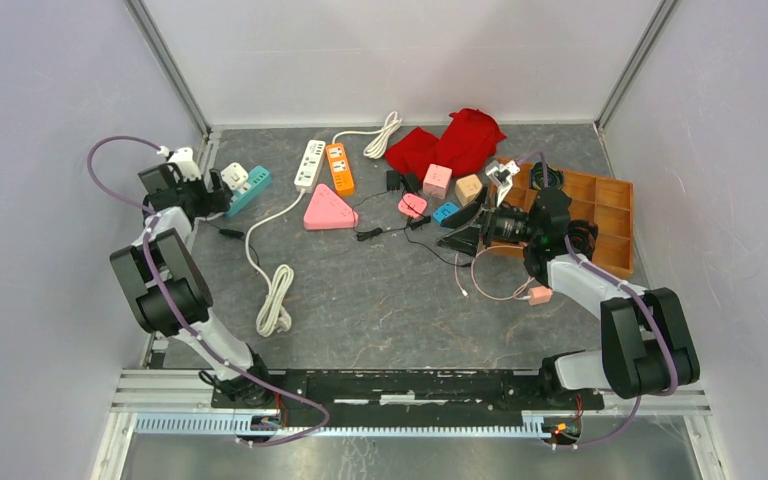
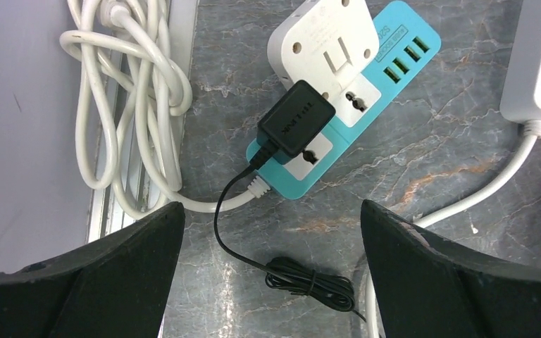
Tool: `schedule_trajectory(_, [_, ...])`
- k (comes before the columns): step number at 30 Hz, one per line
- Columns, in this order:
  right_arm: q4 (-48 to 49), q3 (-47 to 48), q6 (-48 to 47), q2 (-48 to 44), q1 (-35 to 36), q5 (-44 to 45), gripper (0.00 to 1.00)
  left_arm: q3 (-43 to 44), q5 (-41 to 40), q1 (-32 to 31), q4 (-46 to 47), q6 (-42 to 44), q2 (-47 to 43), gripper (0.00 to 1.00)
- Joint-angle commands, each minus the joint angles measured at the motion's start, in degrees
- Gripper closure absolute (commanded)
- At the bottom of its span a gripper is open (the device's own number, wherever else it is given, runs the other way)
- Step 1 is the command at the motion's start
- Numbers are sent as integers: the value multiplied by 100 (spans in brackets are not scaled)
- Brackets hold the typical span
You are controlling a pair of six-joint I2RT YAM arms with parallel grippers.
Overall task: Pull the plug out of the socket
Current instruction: Move the socket to the center of the board.
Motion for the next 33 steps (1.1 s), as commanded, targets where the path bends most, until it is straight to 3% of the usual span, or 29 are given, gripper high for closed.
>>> schedule_trajectory(1, [226,204,4,-77,-16,-66,2,241,285,15,-81,479,197,0])
schedule_trajectory(8, [217,204,-23,18,-18,-80,2,271,388,9,-92,1247,664,0])
schedule_trajectory(19, [66,256,-160,193,-20,-96,2,651,483,-20,-76,1702,973,3])
schedule_trajectory(33, [-28,336,-225,259,-25,-180,2,1213,478,-245,-709,2504,1491,4])
